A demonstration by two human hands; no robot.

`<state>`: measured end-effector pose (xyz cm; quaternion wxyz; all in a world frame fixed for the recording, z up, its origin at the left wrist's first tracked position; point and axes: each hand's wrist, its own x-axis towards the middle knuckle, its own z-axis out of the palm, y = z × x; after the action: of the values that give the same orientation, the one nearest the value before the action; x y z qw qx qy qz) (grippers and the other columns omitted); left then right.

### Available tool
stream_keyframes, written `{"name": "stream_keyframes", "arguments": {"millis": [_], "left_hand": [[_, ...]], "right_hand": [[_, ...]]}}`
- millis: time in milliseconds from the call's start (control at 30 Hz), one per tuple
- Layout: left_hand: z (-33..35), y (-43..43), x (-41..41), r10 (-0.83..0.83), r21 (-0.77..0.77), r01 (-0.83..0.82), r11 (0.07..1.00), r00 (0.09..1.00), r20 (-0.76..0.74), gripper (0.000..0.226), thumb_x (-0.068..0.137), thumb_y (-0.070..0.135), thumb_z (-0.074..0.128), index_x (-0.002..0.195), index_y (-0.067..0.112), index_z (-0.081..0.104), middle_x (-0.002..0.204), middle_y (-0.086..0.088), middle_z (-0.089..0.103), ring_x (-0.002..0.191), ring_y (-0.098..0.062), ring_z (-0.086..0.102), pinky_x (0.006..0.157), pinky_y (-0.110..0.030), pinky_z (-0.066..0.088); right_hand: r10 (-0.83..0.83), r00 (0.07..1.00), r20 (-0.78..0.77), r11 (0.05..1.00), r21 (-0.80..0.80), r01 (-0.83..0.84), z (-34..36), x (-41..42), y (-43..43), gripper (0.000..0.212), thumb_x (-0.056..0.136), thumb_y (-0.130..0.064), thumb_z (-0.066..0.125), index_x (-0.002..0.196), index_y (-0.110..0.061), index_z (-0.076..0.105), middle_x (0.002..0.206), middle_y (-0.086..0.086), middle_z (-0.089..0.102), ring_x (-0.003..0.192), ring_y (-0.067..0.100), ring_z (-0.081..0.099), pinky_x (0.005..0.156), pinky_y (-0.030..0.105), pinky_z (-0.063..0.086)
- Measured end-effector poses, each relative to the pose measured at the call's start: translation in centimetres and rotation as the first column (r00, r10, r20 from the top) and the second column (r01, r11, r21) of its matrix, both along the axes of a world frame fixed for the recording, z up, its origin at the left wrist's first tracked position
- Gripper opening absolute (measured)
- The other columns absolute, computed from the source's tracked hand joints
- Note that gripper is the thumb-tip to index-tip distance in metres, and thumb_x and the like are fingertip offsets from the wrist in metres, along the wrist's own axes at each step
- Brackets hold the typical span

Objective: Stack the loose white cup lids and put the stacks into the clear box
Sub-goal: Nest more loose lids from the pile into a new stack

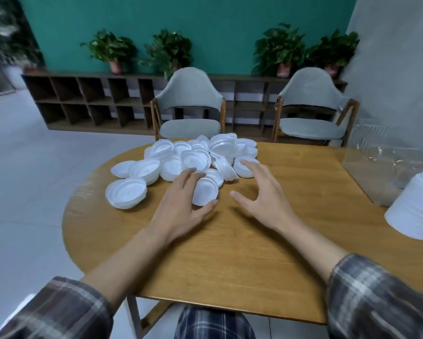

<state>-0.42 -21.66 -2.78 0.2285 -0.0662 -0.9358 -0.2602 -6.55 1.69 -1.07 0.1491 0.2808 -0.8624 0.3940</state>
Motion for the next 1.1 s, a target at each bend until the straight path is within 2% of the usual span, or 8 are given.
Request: {"name": "stream_keyframes", "arguments": {"millis": [167, 300, 467, 633, 767, 867, 967, 1100], "left_hand": [[-1.3, -0.4, -2.4, 0.049, 0.110, -0.053, 0.993, 0.998, 0.041, 0.082, 0.081, 0.062, 0.078, 0.149, 0.028, 0.046, 0.159, 0.009, 0.034, 0.147, -0.010, 0.037, 0.117, -0.032, 0.038], [-1.5, 0.2, -4.0, 0.065, 0.123, -0.066, 0.990, 0.998, 0.014, 0.086, 0.078, 0.064, 0.080, 0.150, 0.030, 0.047, 0.157, 0.011, 0.039, 0.145, -0.009, 0.039, 0.115, -0.032, 0.041], [-1.8, 0.4, -4.5, 0.037, 0.043, -0.038, 0.998, 0.999, 0.005, 0.082, 0.079, 0.058, 0.080, 0.151, 0.035, 0.047, 0.147, 0.014, 0.052, 0.136, -0.008, 0.043, 0.112, -0.030, 0.039], [-2.2, 0.3, -5.0, 0.032, -0.033, -0.033, 0.999, 0.999, -0.020, 0.076, 0.081, 0.061, 0.072, 0.148, 0.033, 0.049, 0.142, 0.011, 0.056, 0.135, -0.015, 0.049, 0.112, -0.040, 0.043], [-1.8, 1.0, -5.3, 0.042, -0.147, -0.058, 0.987, 0.993, -0.106, 0.079, 0.080, 0.067, 0.072, 0.146, 0.029, 0.052, 0.147, 0.002, 0.051, 0.140, -0.021, 0.046, 0.113, -0.041, 0.039], [-0.8, 2.9, -5.4, -0.056, -0.223, 0.010, 0.975, 0.978, -0.203, 0.081, 0.081, 0.069, 0.075, 0.145, 0.023, 0.056, 0.148, -0.002, 0.050, 0.136, -0.023, 0.049, 0.107, -0.039, 0.041], [-0.1, 5.7, -6.4, -0.176, -0.208, 0.143, 0.968, 0.973, -0.151, 0.079, 0.083, 0.064, 0.078, 0.147, 0.026, 0.054, 0.152, 0.002, 0.047, 0.138, -0.019, 0.047, 0.112, -0.034, 0.039], [0.0, 8.3, -8.4, -0.177, -0.118, 0.164, 0.979, 0.978, -0.109, 0.068, 0.085, 0.051, 0.080, 0.144, 0.027, 0.056, 0.146, 0.004, 0.051, 0.131, -0.016, 0.053, 0.107, -0.038, 0.047]], "right_hand": [[-0.016, 0.999, 0.034, 1.000, 0.000, 0.016, -1.4, -3.5, -3.4, 0.050, 0.089, -0.033, 0.080, 0.135, -0.021, 0.063, 0.141, -0.004, 0.054, 0.128, 0.005, 0.049, 0.110, 0.020, 0.036], [-0.057, 0.997, 0.056, 0.997, -0.053, 0.060, -1.9, -5.7, -5.1, 0.054, 0.090, -0.033, 0.078, 0.138, -0.023, 0.058, 0.133, -0.008, 0.060, 0.125, 0.011, 0.055, 0.104, 0.031, 0.045], [-0.070, 0.996, 0.054, 0.990, -0.119, 0.076, -2.2, -7.0, -6.1, 0.052, 0.090, -0.024, 0.080, 0.138, -0.023, 0.059, 0.112, -0.011, 0.065, 0.109, 0.007, 0.061, 0.096, 0.028, 0.050], [-0.074, 0.994, 0.079, 0.979, -0.182, 0.087, -1.9, -6.5, -4.5, 0.031, 0.085, -0.019, 0.086, 0.114, -0.019, 0.074, 0.090, -0.012, 0.071, 0.085, 0.002, 0.067, 0.081, 0.021, 0.055], [-0.009, 0.991, 0.133, 0.977, -0.208, 0.036, -1.5, -5.6, -2.3, 0.029, 0.078, -0.015, 0.091, 0.103, -0.018, 0.077, 0.075, -0.011, 0.069, 0.068, 0.003, 0.065, 0.069, 0.016, 0.053], [0.005, 0.987, 0.159, 0.974, -0.225, 0.031, -1.6, -5.4, -0.2, 0.030, 0.072, -0.023, 0.096, 0.094, -0.020, 0.076, 0.071, -0.006, 0.068, 0.066, 0.011, 0.063, 0.067, 0.021, 0.054], [0.036, 0.971, 0.234, 0.960, -0.279, 0.032, -1.9, -5.4, 1.8, 0.031, 0.070, -0.029, 0.096, 0.094, -0.020, 0.078, 0.074, -0.003, 0.070, 0.067, 0.013, 0.065, 0.071, 0.026, 0.056], [0.208, 0.900, 0.383, 0.893, -0.450, -0.014, -1.9, -5.9, 4.5, 0.017, 0.081, -0.014, 0.088, 0.096, -0.016, 0.079, 0.082, 0.003, 0.078, 0.081, 0.021, 0.077, 0.083, 0.036, 0.059]]}}
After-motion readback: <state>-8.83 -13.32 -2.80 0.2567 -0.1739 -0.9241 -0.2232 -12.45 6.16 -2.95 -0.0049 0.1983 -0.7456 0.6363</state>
